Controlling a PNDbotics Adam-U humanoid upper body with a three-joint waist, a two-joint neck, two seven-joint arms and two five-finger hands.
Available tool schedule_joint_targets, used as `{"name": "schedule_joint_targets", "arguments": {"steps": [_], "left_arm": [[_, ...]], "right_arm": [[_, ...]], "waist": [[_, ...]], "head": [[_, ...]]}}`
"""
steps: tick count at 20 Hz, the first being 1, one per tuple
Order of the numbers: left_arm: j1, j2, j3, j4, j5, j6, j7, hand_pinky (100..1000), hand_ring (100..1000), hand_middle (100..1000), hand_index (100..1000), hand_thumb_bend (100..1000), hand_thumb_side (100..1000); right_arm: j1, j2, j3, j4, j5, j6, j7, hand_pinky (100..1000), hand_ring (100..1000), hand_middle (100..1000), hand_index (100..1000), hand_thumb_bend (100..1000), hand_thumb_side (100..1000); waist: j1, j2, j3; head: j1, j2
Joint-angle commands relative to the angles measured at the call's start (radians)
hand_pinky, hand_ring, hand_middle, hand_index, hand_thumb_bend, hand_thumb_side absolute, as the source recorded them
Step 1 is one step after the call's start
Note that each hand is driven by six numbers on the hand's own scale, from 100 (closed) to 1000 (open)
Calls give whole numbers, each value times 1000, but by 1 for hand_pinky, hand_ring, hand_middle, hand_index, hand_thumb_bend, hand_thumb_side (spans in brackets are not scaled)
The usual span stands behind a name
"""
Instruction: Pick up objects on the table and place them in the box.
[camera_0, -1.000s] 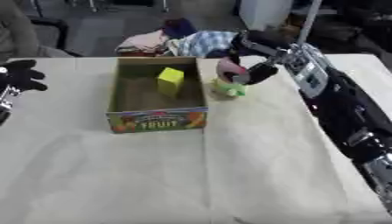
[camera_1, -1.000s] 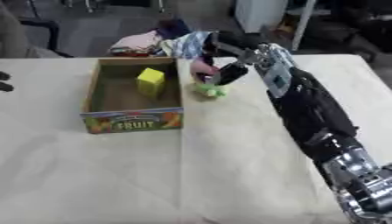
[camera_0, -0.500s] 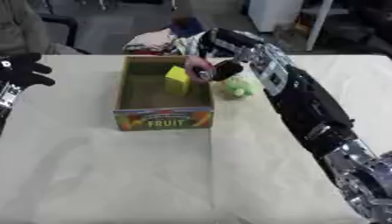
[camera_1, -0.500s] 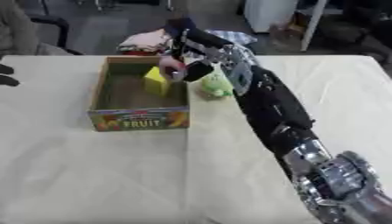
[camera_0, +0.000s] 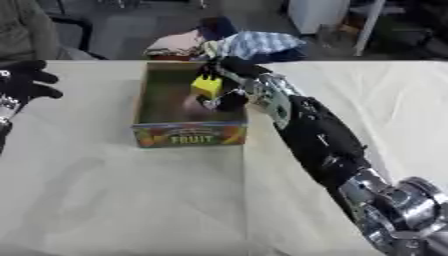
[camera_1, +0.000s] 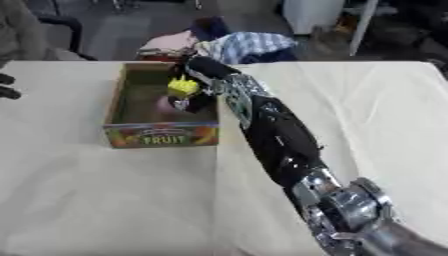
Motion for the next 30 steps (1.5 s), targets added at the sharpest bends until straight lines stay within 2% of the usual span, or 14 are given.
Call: {"name": "schedule_joint_targets", "arguments": {"steps": [1, 5, 7, 14, 22, 26, 30], "left_arm": [[-14, 5, 5, -15, 1, 0, -2, 857, 667, 678, 846, 345, 771], [-10, 9, 8, -12, -2, 0, 0, 858, 667, 679, 846, 344, 772], [-7, 13, 10, -11, -3, 0, 2, 858, 667, 679, 846, 343, 774], [0, 18, 14, -5, -7, 0, 4, 859, 668, 679, 845, 340, 778], [7, 17, 15, -3, -10, -1, 3, 860, 668, 679, 845, 336, 786], [8, 16, 13, -2, -10, -1, 0, 860, 668, 679, 845, 334, 788], [9, 14, 12, -3, -10, -2, -1, 860, 668, 680, 845, 332, 790]], "right_arm": [[-21, -18, -14, -7, 20, -2, 2, 718, 738, 716, 882, 247, 451], [-31, -53, -31, -26, -2, 9, -15, 718, 738, 723, 887, 251, 434], [-42, -84, -42, -37, -24, 19, -19, 723, 748, 764, 895, 253, 422], [-51, -168, -87, -25, -86, 91, -10, 792, 864, 890, 927, 241, 448], [-29, -216, -138, 70, -105, 205, -45, 833, 893, 902, 939, 265, 482], [-21, -227, -143, 120, -91, 249, -79, 849, 909, 909, 950, 307, 450], [-15, -229, -142, 153, -69, 276, -107, 860, 913, 910, 954, 327, 510]], "waist": [[5, -10, -1], [2, -11, -7], [0, -12, -13], [-6, -12, -22], [-2, -10, -26], [1, -9, -27], [3, -8, -25]], "head": [[2, 5], [7, 5], [11, 5], [24, 5], [36, 4], [40, 1], [40, 0]]}}
